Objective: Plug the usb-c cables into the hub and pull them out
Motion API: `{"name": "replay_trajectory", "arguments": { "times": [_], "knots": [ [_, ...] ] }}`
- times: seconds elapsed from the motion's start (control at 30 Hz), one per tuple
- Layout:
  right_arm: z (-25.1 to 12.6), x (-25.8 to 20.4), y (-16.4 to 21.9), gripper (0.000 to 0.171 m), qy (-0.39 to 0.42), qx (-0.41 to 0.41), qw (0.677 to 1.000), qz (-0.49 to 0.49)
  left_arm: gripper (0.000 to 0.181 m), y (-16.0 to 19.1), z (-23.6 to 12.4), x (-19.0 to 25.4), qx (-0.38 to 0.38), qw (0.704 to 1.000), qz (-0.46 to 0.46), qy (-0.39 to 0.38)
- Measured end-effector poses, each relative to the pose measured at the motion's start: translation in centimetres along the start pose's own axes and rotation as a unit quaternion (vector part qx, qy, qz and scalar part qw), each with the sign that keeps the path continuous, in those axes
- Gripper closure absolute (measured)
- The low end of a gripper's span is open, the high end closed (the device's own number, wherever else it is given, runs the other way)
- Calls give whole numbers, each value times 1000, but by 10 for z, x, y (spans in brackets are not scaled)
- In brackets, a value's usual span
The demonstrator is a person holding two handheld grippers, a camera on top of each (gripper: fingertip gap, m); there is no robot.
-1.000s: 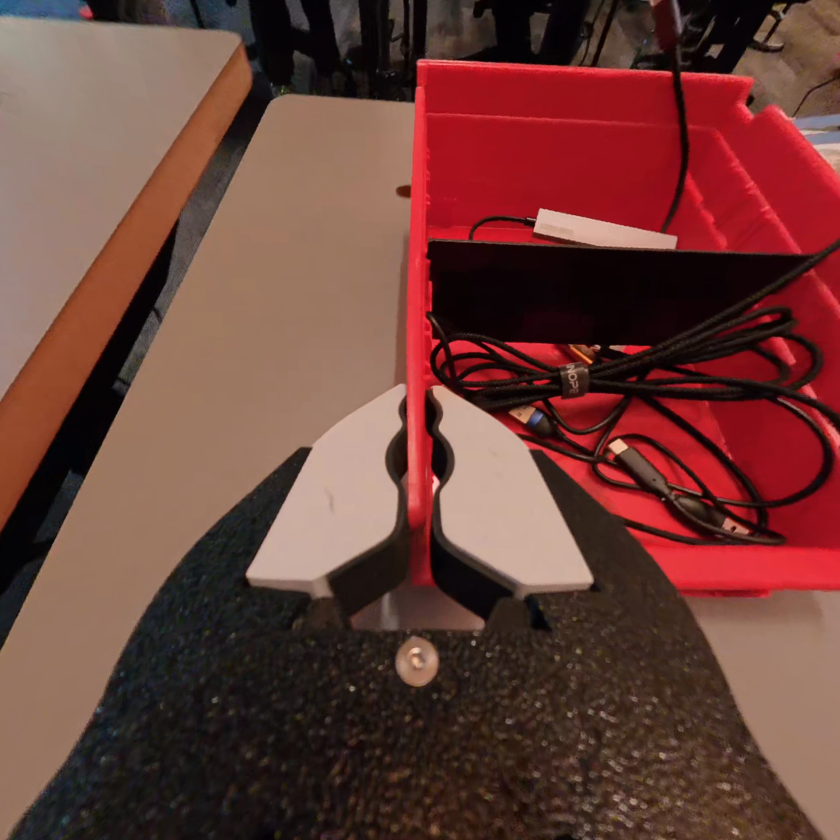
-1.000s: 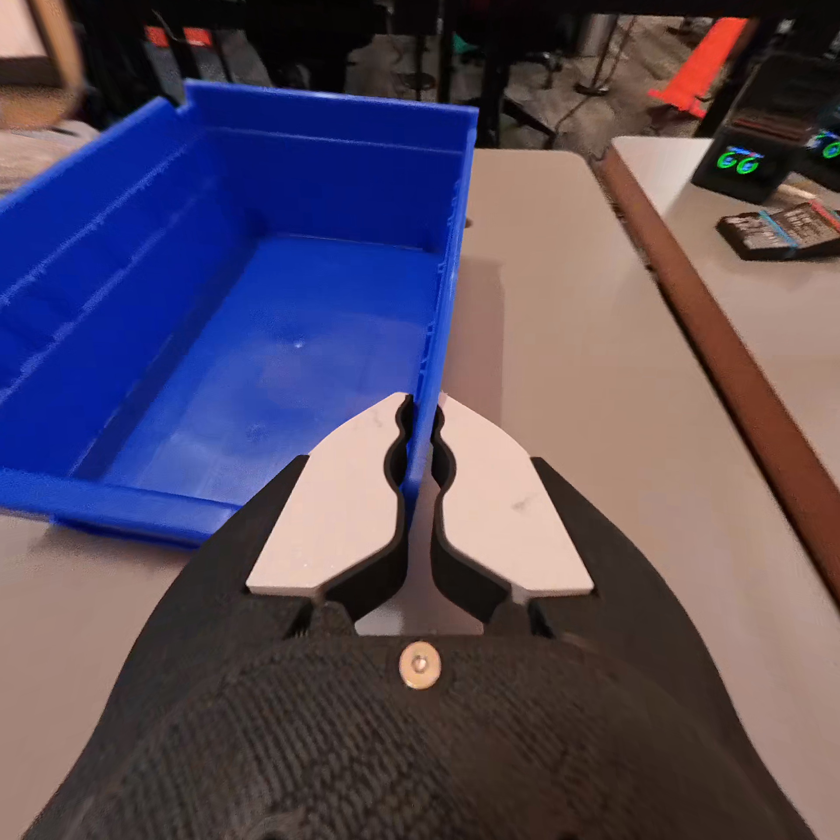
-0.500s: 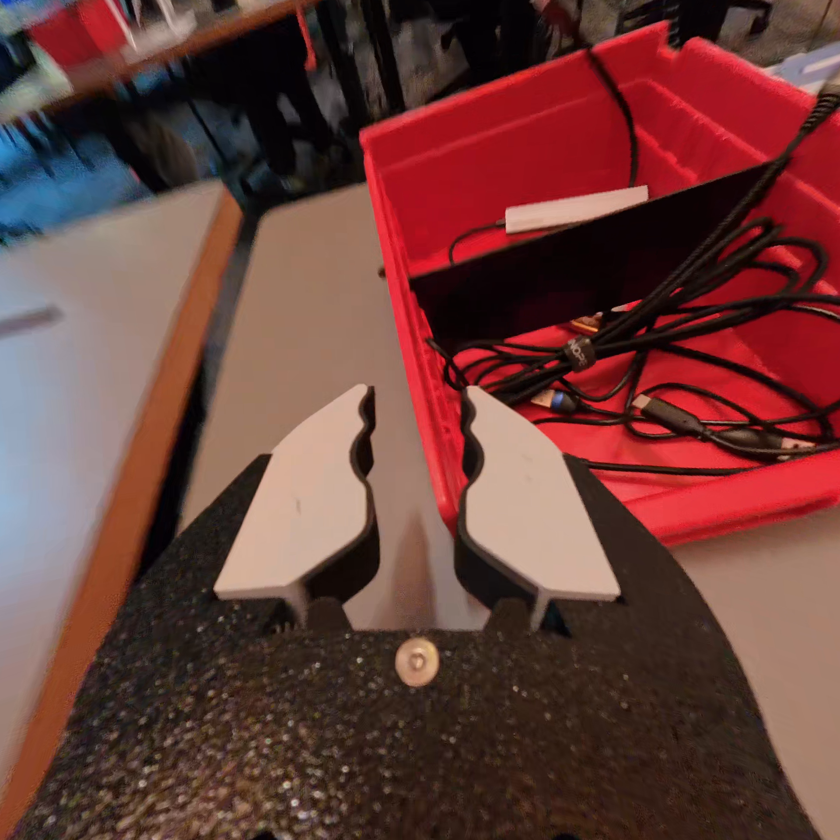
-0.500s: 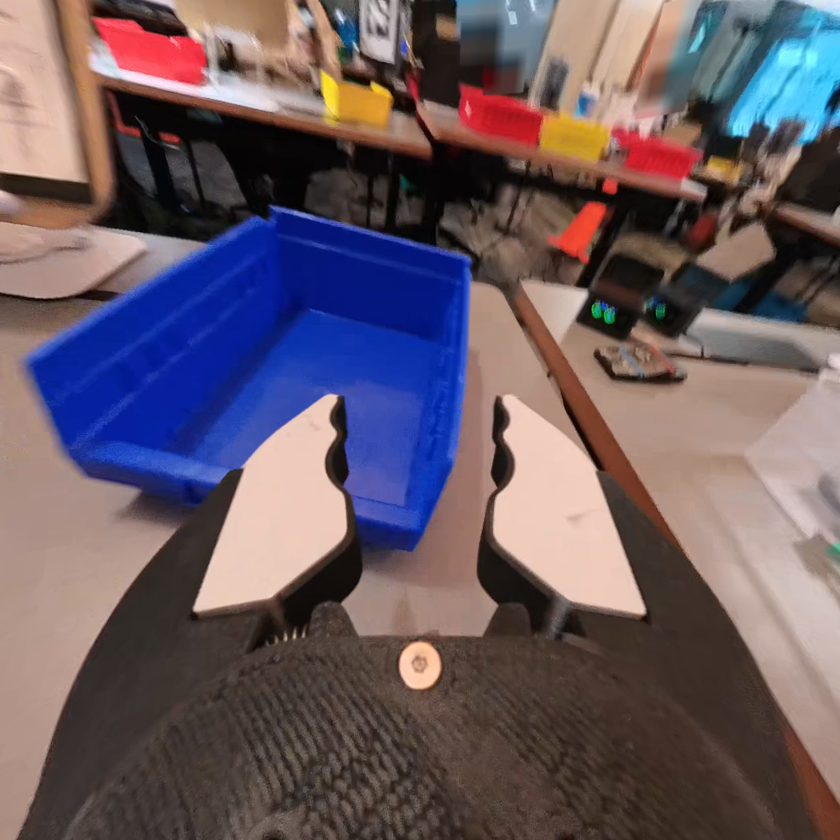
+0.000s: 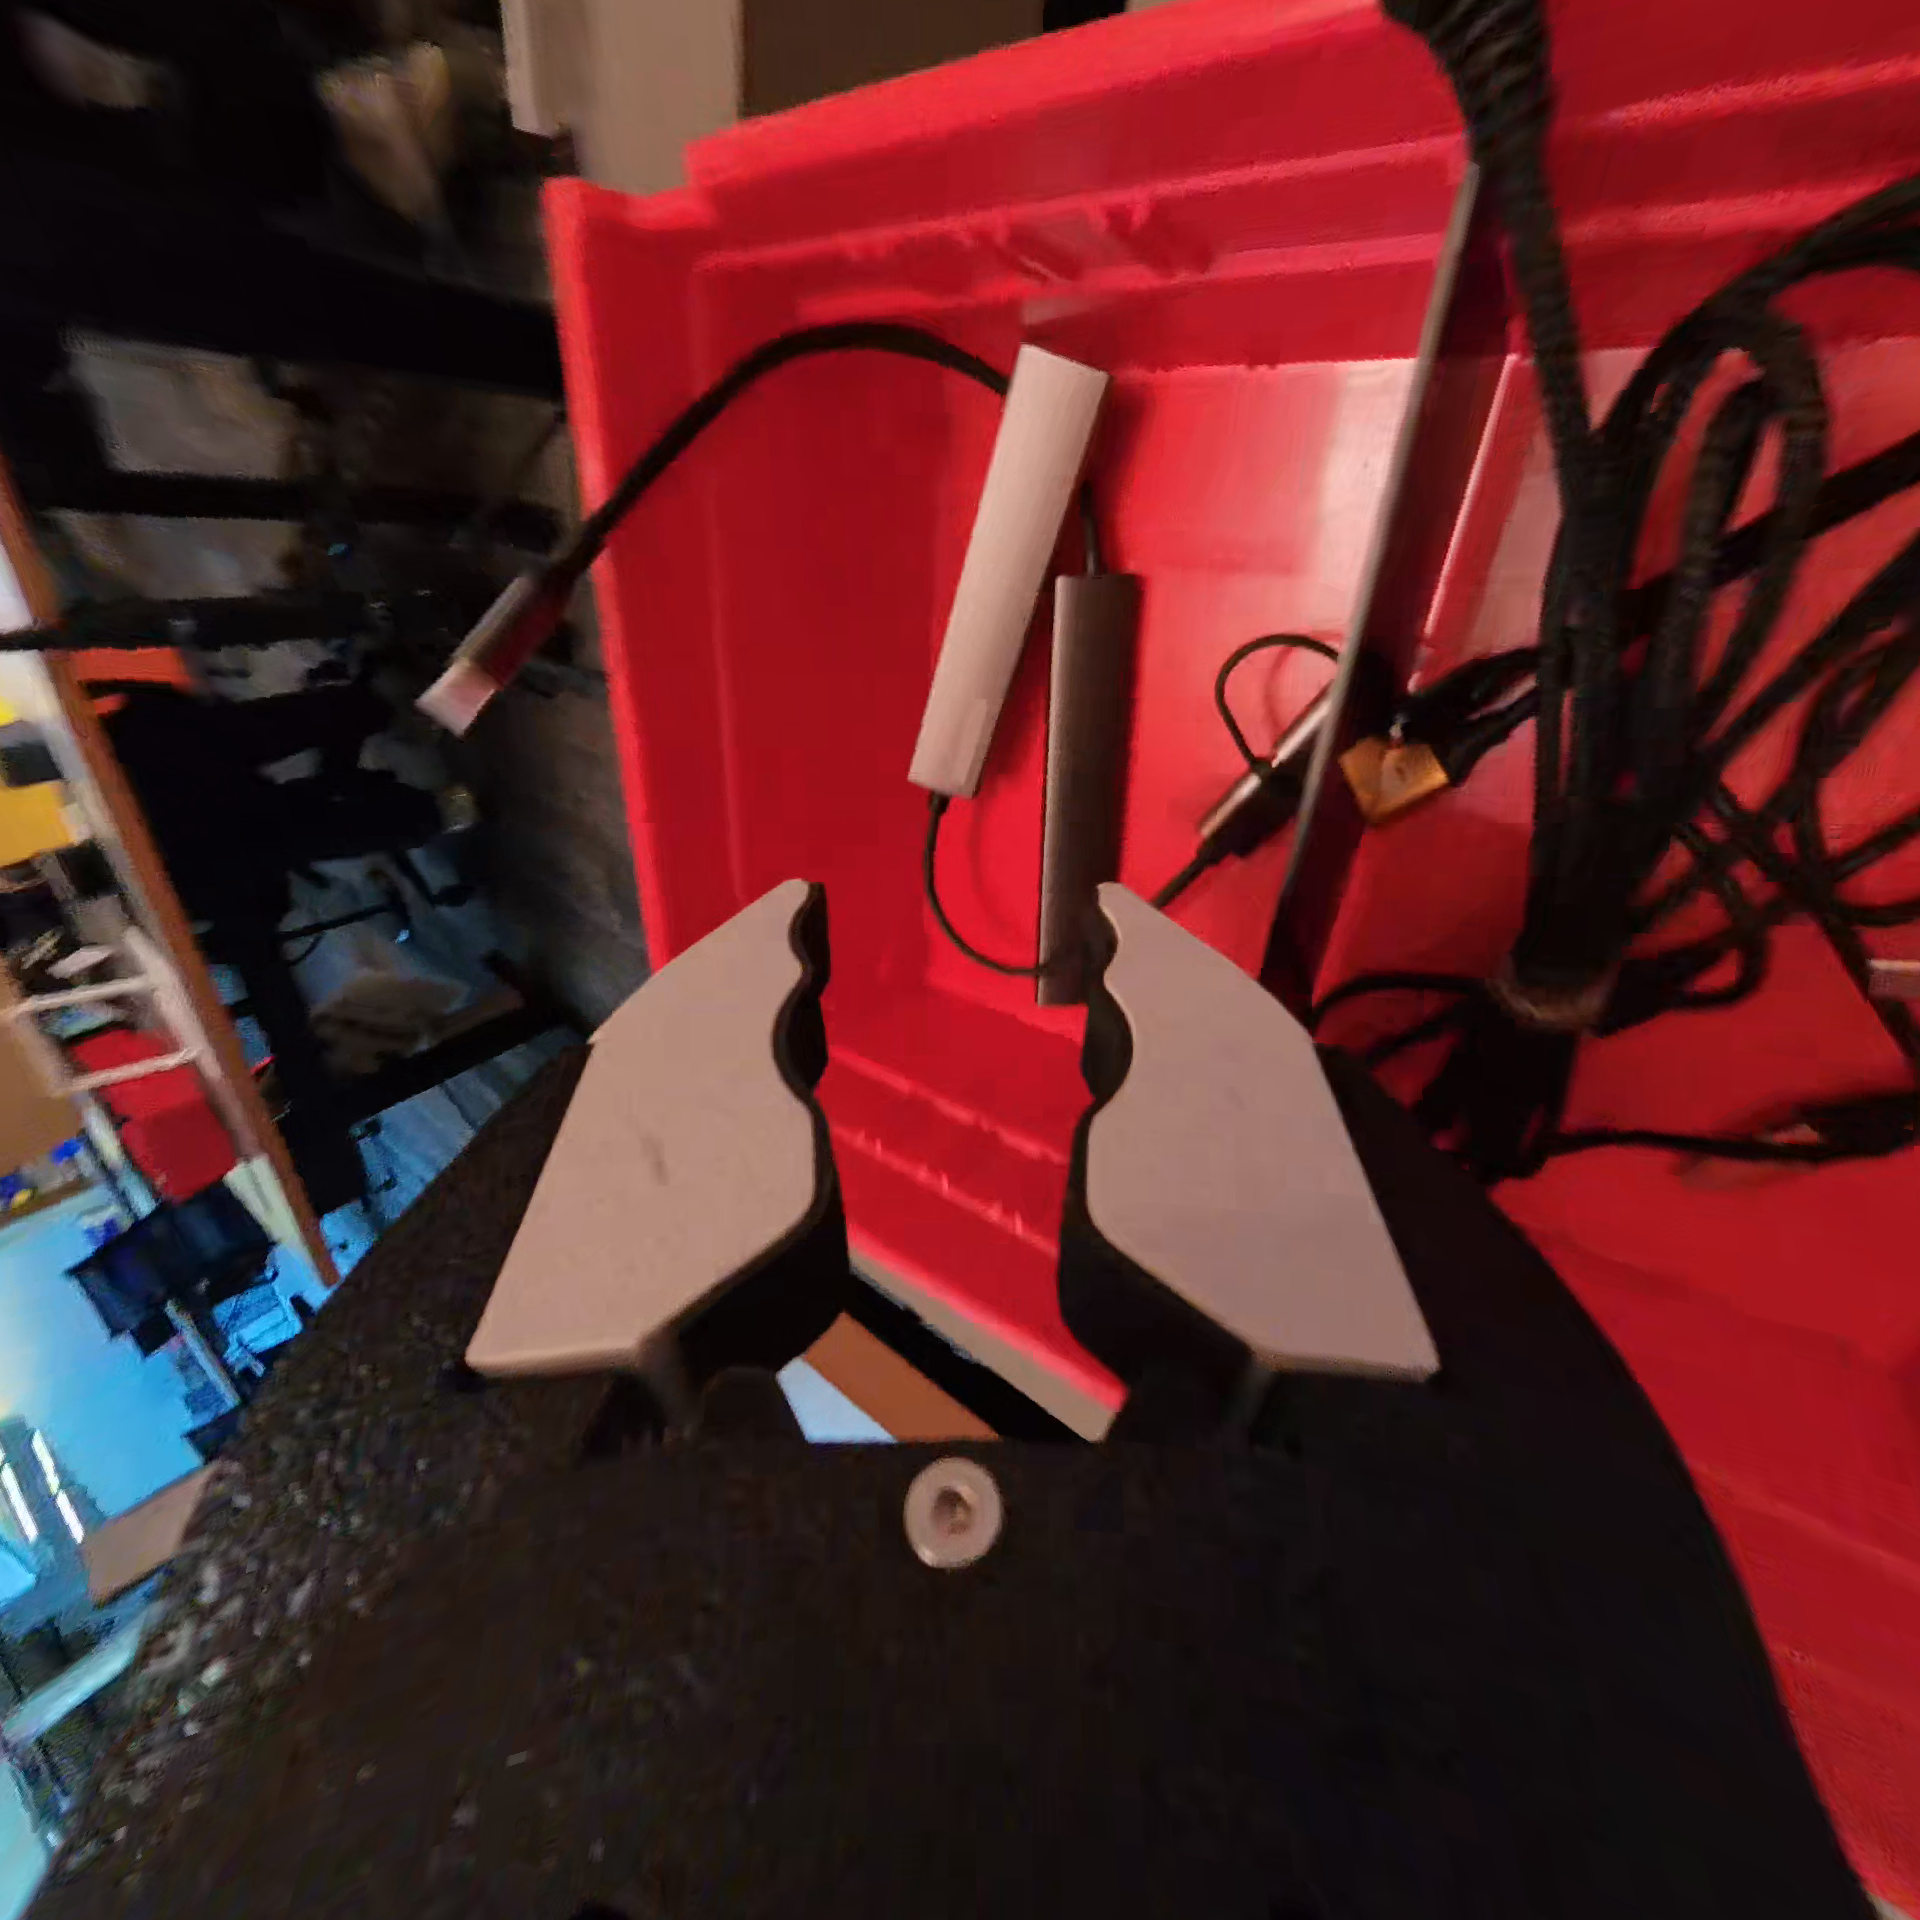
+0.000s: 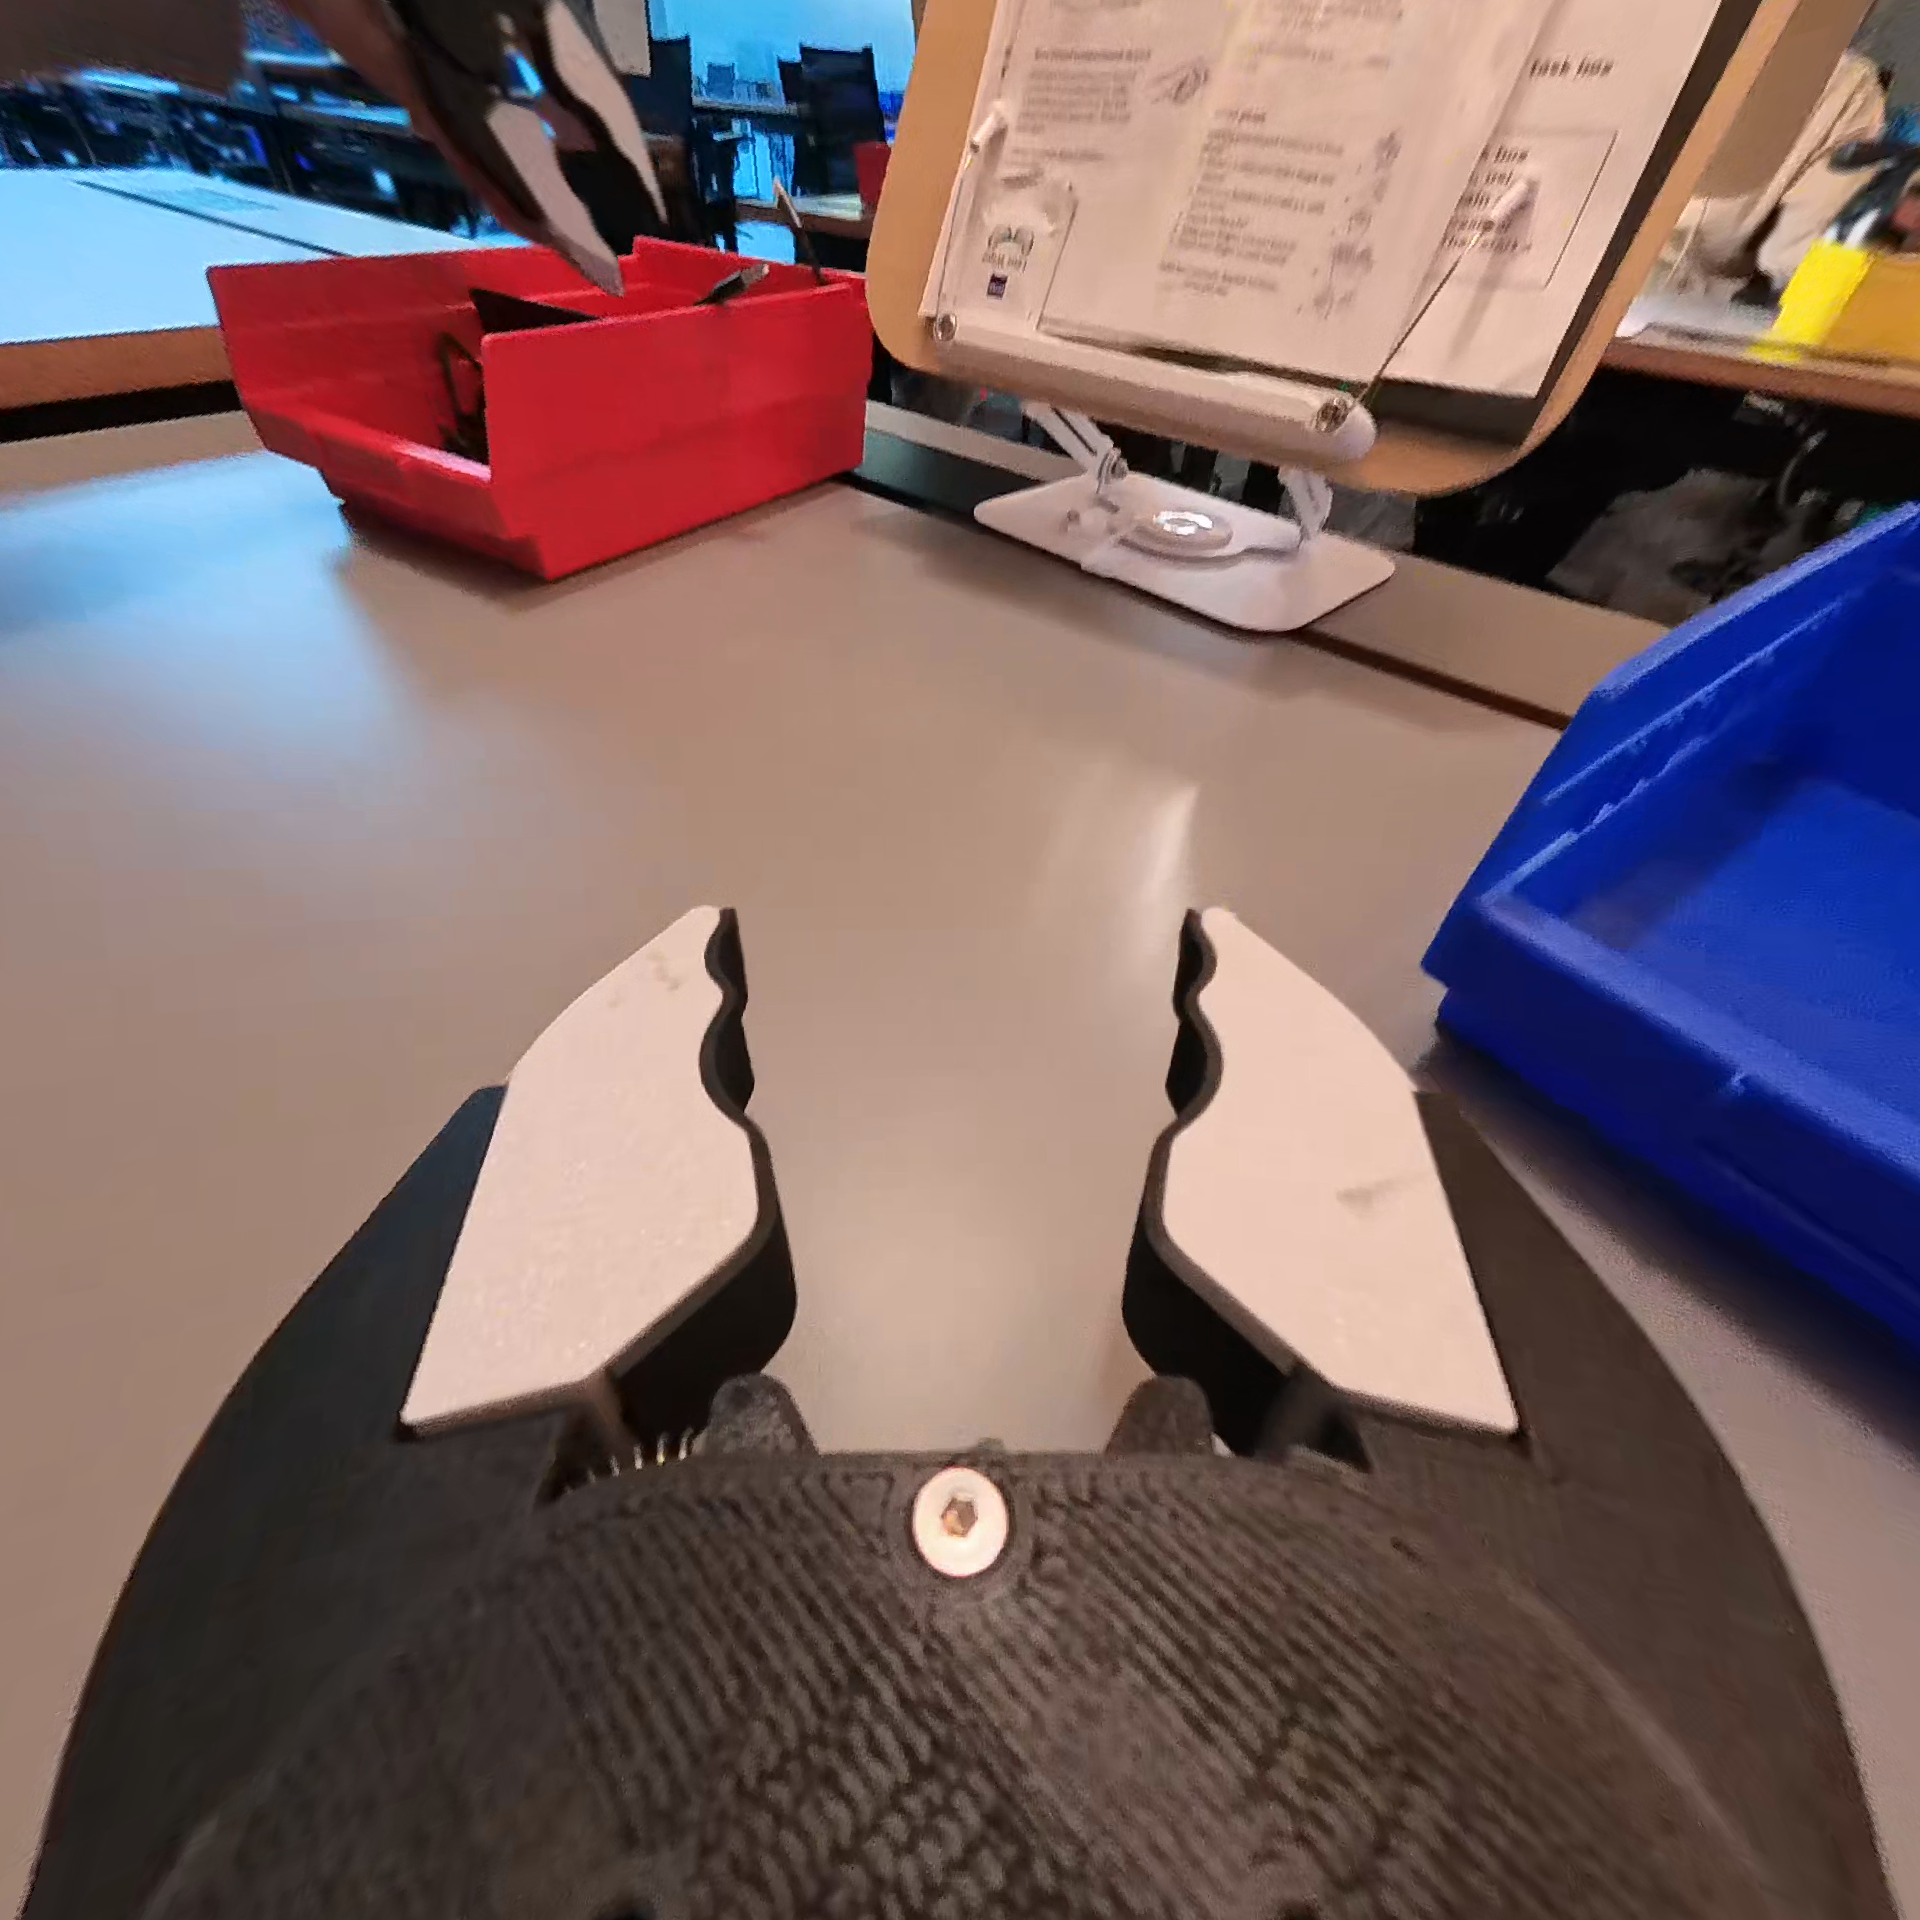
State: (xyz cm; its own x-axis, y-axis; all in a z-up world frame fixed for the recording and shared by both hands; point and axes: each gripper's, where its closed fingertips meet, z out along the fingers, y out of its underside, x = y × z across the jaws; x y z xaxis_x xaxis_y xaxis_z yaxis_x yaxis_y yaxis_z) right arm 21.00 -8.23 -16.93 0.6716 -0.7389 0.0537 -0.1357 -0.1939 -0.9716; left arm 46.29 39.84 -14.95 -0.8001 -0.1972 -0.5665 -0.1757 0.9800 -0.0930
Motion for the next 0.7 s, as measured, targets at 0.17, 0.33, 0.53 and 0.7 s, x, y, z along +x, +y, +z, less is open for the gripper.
{"name": "replay_trajectory", "arguments": {
  "times": [0.17,0.33,0.53,0.7],
  "knots": [
    [-20,14,2,88,25,-15,1000,5,135,-5,58,5,-49,993,54,87],
    [-34,33,-2,89,63,-1,998,2,137,-8,93,-4,-66,992,90,64],
    [-31,40,7,89,77,-13,997,-8,159,0,110,-2,-83,991,83,57],
    [-30,43,9,91,89,-18,996,-13,160,7,93,-9,-89,994,60,27]
  ]
}}
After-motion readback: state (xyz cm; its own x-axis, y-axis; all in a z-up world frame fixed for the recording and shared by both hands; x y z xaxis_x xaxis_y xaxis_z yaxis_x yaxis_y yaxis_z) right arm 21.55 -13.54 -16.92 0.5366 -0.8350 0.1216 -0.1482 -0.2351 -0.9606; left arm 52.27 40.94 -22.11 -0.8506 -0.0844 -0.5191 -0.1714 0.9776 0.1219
